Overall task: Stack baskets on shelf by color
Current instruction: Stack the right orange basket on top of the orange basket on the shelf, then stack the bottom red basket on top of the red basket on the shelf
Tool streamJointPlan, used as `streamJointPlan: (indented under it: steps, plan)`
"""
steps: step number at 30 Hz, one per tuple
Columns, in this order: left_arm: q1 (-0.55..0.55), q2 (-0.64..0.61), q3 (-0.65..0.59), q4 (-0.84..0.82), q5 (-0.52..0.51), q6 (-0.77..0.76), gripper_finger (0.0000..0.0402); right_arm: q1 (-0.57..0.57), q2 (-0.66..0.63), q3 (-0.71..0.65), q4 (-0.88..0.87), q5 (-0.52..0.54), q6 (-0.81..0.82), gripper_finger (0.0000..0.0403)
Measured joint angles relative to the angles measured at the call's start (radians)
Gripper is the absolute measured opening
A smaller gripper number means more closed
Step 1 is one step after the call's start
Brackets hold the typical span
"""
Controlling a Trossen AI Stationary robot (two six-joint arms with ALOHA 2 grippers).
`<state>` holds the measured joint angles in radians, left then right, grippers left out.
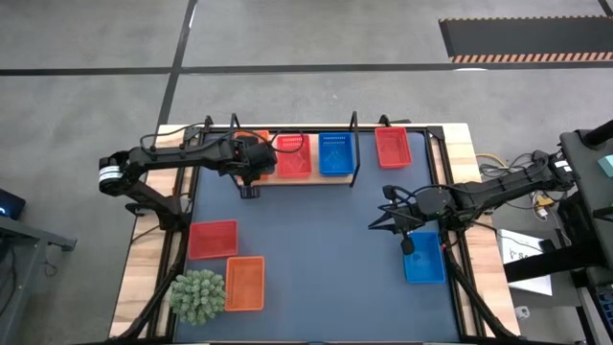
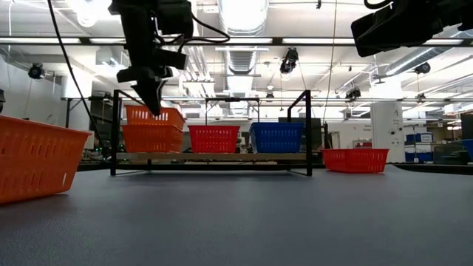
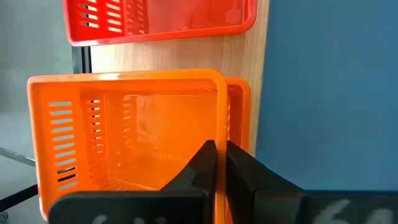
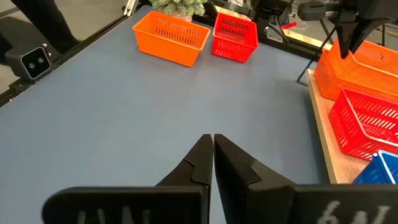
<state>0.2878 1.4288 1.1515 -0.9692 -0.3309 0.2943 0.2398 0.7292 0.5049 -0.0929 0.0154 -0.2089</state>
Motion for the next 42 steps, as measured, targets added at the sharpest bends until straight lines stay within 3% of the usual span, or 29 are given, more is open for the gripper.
streamJointPlan:
  steps: [16,28,36,42]
  plan:
    - [0.0,0.0,0.0,-0.008,0.0,0.001,0.0004,0.0,0.0,0.0,0.0,0.0,0.007,0.0009]
    - [0.0,0.0,0.001,-0.009,0.008,0.0,0.0096,0.0,0.0,0.0,0.0,0.0,0.007,0.0009]
    - [-0.009,-0.002,0.036,-0.002,0.022,-0.004,0.0102,0.0,0.0,0.0,0.0,0.0,0.007,0.0009]
    - [-0.009,-0.002,0.014,0.136,0.023,-0.052,0.0102,0.0,0.0,0.0,-0.001,0.0,0.007,0.0009]
